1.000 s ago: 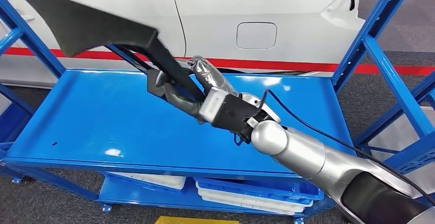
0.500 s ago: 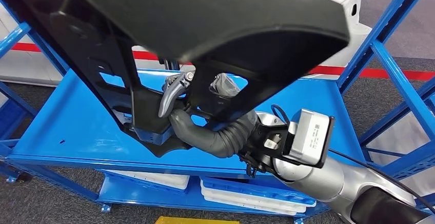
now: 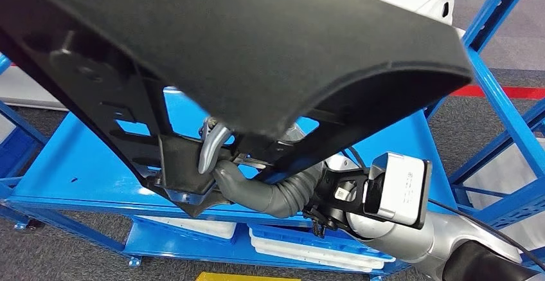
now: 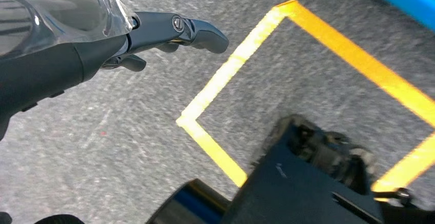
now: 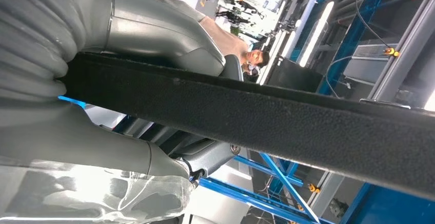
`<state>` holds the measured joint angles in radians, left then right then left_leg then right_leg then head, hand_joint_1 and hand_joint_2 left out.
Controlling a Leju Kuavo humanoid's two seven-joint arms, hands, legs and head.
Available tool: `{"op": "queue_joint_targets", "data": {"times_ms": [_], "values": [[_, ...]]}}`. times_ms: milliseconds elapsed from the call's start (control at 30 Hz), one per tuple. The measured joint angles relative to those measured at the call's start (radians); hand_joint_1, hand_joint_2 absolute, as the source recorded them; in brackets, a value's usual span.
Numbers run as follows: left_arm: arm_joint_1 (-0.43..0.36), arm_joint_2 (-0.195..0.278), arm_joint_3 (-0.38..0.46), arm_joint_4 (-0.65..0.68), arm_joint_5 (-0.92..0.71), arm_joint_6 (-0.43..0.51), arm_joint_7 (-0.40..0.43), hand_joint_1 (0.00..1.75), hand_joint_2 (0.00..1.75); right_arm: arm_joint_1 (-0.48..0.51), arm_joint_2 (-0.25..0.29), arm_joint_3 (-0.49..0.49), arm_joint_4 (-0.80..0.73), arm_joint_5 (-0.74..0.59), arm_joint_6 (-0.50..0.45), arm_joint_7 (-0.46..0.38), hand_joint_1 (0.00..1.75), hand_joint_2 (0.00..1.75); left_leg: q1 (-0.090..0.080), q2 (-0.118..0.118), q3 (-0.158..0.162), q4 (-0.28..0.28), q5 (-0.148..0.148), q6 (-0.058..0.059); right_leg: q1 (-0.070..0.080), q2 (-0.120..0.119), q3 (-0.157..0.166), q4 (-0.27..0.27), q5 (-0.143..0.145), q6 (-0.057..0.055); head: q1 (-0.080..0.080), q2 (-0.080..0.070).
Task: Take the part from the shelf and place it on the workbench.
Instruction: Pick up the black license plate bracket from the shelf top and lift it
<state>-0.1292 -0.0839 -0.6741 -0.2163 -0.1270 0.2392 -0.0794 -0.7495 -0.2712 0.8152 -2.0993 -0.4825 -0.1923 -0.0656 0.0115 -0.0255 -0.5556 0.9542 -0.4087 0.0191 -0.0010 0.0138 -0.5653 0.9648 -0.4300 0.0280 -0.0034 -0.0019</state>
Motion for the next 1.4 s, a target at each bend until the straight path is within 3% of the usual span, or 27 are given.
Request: {"op": "queue_joint_targets", "data": {"times_ms": [167,233,267,300,333,400,500,567,633,667,700,733,767,833,867,900,1000,1033,1067,1133,1167,1200,1233,1267,1333,1400], "values": [[0.001,0.001,0.002,0.000,0.017,0.001,-0.021,0.00,1.75,0.000,0.000,0.002,-0.003,0.005,-0.005,0.003,1.75,1.75,0.001,0.000,-0.003,0.006,-0.005,-0.004,-0.004,-0.001,0.001,-0.003,0.003,-0.005,0.000,0.000],[0.005,0.002,0.007,0.000,0.057,0.002,-0.068,0.00,1.75,0.005,-0.002,0.004,-0.012,0.013,-0.018,0.011,1.75,1.75,0.003,0.001,-0.044,0.090,-0.052,-0.012,-0.008,-0.002,0.001,-0.005,0.005,-0.013,-0.001,0.000],[0.006,0.003,0.014,0.000,0.083,0.004,-0.090,0.00,1.75,0.013,-0.005,0.005,-0.017,0.017,-0.026,0.016,1.75,1.75,0.004,0.002,-0.084,0.171,-0.084,-0.017,-0.009,-0.003,0.001,-0.005,0.006,-0.016,-0.001,0.000],[0.009,0.003,0.022,0.000,0.105,0.006,-0.099,0.00,1.75,0.022,-0.009,0.006,-0.023,0.020,-0.034,0.020,1.75,1.75,0.004,0.003,-0.087,0.175,-0.078,-0.016,-0.009,-0.001,0.002,-0.005,0.005,-0.017,-0.001,0.000],[0.012,0.003,0.029,0.000,0.118,0.008,-0.094,0.00,1.75,0.030,-0.013,0.006,-0.028,0.022,-0.041,0.023,1.75,1.75,0.002,0.004,-0.074,0.142,-0.057,-0.013,-0.006,0.001,0.002,-0.003,0.004,-0.015,-0.001,0.000],[0.017,0.003,0.040,0.000,0.133,0.012,-0.078,0.00,1.75,0.039,-0.019,0.006,-0.035,0.024,-0.058,0.029,1.75,1.75,-0.001,0.004,-0.017,0.016,0.006,-0.001,-0.002,0.005,0.001,-0.002,0.005,-0.005,0.000,0.000],[0.019,0.003,0.046,0.000,0.141,0.012,-0.076,0.00,1.75,0.040,-0.023,0.005,-0.037,0.023,-0.078,0.037,1.75,1.75,-0.001,0.002,-0.020,0.008,0.015,0.016,-0.002,0.005,-0.005,0.002,0.002,0.009,0.001,0.000],[0.020,0.002,0.049,0.000,0.145,0.012,-0.076,0.00,1.75,0.041,-0.027,0.002,-0.038,0.020,-0.087,0.041,1.75,1.75,0.001,0.005,-0.024,0.003,0.024,0.029,-0.005,0.003,-0.026,0.059,-0.047,0.018,0.001,0.000],[0.020,0.002,0.051,0.000,0.146,0.012,-0.076,0.00,1.75,0.043,-0.031,0.001,-0.038,0.019,-0.091,0.043,1.75,1.75,0.002,0.008,-0.033,0.003,0.031,0.037,-0.007,0.001,-0.075,0.191,-0.131,0.024,0.001,0.000],[0.020,0.002,0.051,0.000,0.146,0.012,-0.076,0.00,1.75,0.045,-0.032,0.000,-0.038,0.019,-0.092,0.043,1.75,1.75,0.002,0.008,-0.039,0.003,0.035,0.039,-0.007,0.001,-0.098,0.256,-0.162,0.027,0.001,0.000],[0.020,0.002,0.051,0.000,0.147,0.012,-0.076,0.00,1.75,0.047,-0.034,0.000,-0.038,0.019,-0.094,0.043,1.75,1.75,0.001,0.009,-0.045,0.003,0.040,0.040,-0.008,0.001,-0.107,0.292,-0.174,0.029,0.001,0.000],[0.019,0.002,0.052,0.000,0.147,0.012,-0.076,0.00,1.75,0.049,-0.035,0.000,-0.038,0.019,-0.095,0.043,1.75,1.75,0.001,0.009,-0.052,0.003,0.046,0.039,-0.009,0.001,-0.096,0.288,-0.167,0.030,0.001,0.000],[0.019,0.001,0.052,0.000,0.148,0.012,-0.076,0.00,1.75,0.050,-0.036,0.000,-0.038,0.019,-0.096,0.043,1.75,1.75,0.002,0.008,-0.058,0.003,0.051,0.037,-0.010,0.000,-0.064,0.243,-0.144,0.030,0.001,0.000],[0.018,0.001,0.053,0.000,0.148,0.012,-0.076,0.00,1.75,0.050,-0.037,0.000,-0.039,0.020,-0.097,0.042,1.75,1.75,0.001,0.006,-0.066,0.004,0.061,0.030,-0.010,0.000,0.034,0.090,-0.094,0.028,0.001,0.000],[0.017,0.001,0.053,0.000,0.148,0.012,-0.076,0.00,1.75,0.050,-0.037,0.000,-0.040,0.020,-0.098,0.042,1.75,1.75,0.000,0.006,-0.068,0.004,0.066,0.024,-0.009,0.001,0.068,0.034,-0.077,0.024,0.001,0.000],[0.017,0.001,0.053,0.000,0.148,0.012,-0.076,0.00,1.75,0.050,-0.037,-0.001,-0.041,0.021,-0.100,0.042,1.75,1.75,-0.001,0.005,-0.070,0.005,0.072,0.018,-0.007,0.002,0.086,0.000,-0.070,0.019,0.000,0.000],[0.016,0.001,0.054,0.000,0.148,0.012,-0.076,0.00,1.75,0.049,-0.038,-0.001,-0.042,0.027,-0.107,0.043,1.75,1.75,0.001,0.004,-0.076,0.004,0.084,-0.003,-0.005,0.002,0.076,-0.010,-0.055,-0.003,0.000,0.000],[0.016,0.000,0.054,0.000,0.148,0.012,-0.076,0.00,1.75,0.049,-0.039,-0.001,-0.042,0.030,-0.109,0.044,1.75,1.75,0.002,0.005,-0.084,0.015,0.070,-0.009,-0.005,0.000,0.069,-0.010,-0.046,-0.011,-0.001,0.000],[0.016,0.000,0.055,0.000,0.148,0.012,-0.076,0.00,1.75,0.049,-0.039,-0.001,-0.043,0.032,-0.111,0.044,1.75,1.75,0.004,0.005,-0.098,0.049,0.036,-0.013,-0.007,-0.002,0.060,-0.011,-0.036,-0.018,-0.001,0.000],[0.013,0.000,0.055,0.000,0.148,0.012,-0.076,0.00,1.75,0.049,-0.039,-0.001,-0.043,0.033,-0.115,0.046,1.75,1.75,0.006,0.006,-0.139,0.174,-0.064,-0.020,-0.008,-0.003,0.038,-0.011,-0.018,-0.026,-0.002,0.000],[0.012,0.000,0.055,0.000,0.147,0.012,-0.076,0.00,1.75,0.049,-0.039,-0.001,-0.043,0.031,-0.117,0.047,1.75,1.75,0.007,0.006,-0.157,0.244,-0.102,-0.023,-0.007,-0.002,0.026,-0.011,-0.010,-0.027,-0.001,0.000],[0.012,0.000,0.055,0.000,0.146,0.012,-0.076,0.00,1.75,0.050,-0.039,-0.001,-0.043,0.028,-0.119,0.049,1.75,1.75,0.007,0.006,-0.163,0.293,-0.118,-0.024,-0.007,0.001,0.014,-0.011,-0.003,-0.027,-0.001,0.000],[0.011,0.000,0.055,0.000,0.145,0.012,-0.076,0.00,1.75,0.051,-0.039,0.000,-0.043,0.025,-0.120,0.050,1.75,1.75,0.006,0.006,-0.152,0.310,-0.113,-0.023,-0.006,0.006,0.003,-0.010,0.004,-0.025,-0.001,0.000],[0.012,0.000,0.055,0.000,0.143,0.012,-0.076,0.00,1.75,0.052,-0.040,0.000,-0.043,0.021,-0.121,0.051,1.75,1.75,0.005,0.005,-0.124,0.287,-0.092,-0.020,-0.005,0.011,-0.008,-0.010,0.013,-0.024,-0.001,0.000],[0.016,0.001,0.055,0.000,0.141,0.012,-0.075,0.00,1.75,0.052,-0.040,-0.001,-0.043,0.017,-0.122,0.052,1.75,1.75,0.003,-0.016,-0.025,0.154,-0.054,-0.004,-0.004,0.025,-0.025,-0.010,0.028,-0.019,-0.001,0.000],[0.021,0.002,0.055,0.000,0.139,0.012,-0.074,0.00,1.75,0.050,-0.041,-0.001,-0.044,0.013,-0.122,0.052,1.75,1.75,0.000,-0.042,0.053,0.028,-0.052,0.011,-0.003,0.037,-0.036,-0.009,0.040,-0.011,-0.001,0.000]]}}
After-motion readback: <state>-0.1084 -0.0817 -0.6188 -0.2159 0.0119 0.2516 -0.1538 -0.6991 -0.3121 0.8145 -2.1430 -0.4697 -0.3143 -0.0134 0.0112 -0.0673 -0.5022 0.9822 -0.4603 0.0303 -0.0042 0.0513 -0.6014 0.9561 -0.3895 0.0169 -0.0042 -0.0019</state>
